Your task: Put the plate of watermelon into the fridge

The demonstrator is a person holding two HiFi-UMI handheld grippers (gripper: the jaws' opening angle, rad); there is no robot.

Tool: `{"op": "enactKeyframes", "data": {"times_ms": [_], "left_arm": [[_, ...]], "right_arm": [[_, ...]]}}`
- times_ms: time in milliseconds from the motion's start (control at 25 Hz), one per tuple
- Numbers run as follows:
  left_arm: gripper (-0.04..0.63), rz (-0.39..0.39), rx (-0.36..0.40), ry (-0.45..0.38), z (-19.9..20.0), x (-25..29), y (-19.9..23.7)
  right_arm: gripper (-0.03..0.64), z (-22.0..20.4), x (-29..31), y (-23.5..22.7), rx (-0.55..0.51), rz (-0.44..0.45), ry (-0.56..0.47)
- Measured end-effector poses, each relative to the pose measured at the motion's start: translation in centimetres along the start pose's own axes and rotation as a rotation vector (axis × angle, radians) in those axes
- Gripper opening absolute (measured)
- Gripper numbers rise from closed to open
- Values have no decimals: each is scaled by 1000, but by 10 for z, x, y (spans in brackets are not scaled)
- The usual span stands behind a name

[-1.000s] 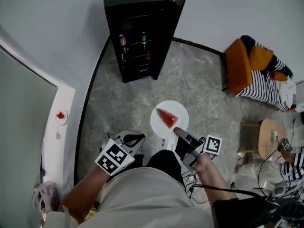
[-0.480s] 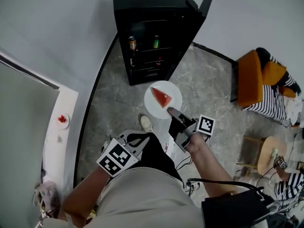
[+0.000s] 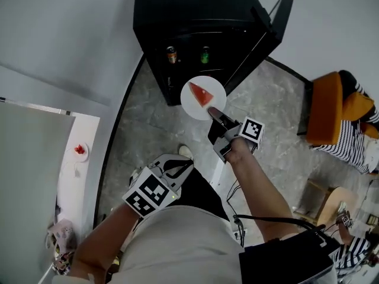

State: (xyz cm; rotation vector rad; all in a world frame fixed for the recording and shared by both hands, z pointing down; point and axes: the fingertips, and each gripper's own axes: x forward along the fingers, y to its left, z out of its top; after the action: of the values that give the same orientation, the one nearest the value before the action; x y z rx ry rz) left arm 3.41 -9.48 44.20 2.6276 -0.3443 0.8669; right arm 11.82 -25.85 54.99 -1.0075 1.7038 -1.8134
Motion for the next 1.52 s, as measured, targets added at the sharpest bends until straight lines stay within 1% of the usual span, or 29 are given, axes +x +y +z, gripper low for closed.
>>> {"op": "enactKeyframes", "data": {"times_ms": [240, 400, 600, 840, 1080, 1360, 1520], "left_arm": [[12, 16, -36, 23, 14, 26, 36], [12, 25, -32, 26, 21, 40, 57], [12, 49, -50, 40, 23, 44, 79], [12, 67, -63, 31, 26, 48, 102], [12, 70, -68, 48, 25, 53, 117], [12, 72, -68, 41, 23, 59, 126], [12, 72, -79, 53, 17, 60, 128]], "right_arm": [[29, 41, 61, -22, 38, -8, 2], [29, 64, 96, -39, 56, -22, -9], [29, 84, 135, -54, 88, -43, -21], [29, 115, 175, -66, 89, -70, -60], [29, 137, 206, -78, 80, -94, -89], [29, 159, 226, -91, 65, -131, -114], [32, 168, 234, -95, 47, -157, -125]]}}
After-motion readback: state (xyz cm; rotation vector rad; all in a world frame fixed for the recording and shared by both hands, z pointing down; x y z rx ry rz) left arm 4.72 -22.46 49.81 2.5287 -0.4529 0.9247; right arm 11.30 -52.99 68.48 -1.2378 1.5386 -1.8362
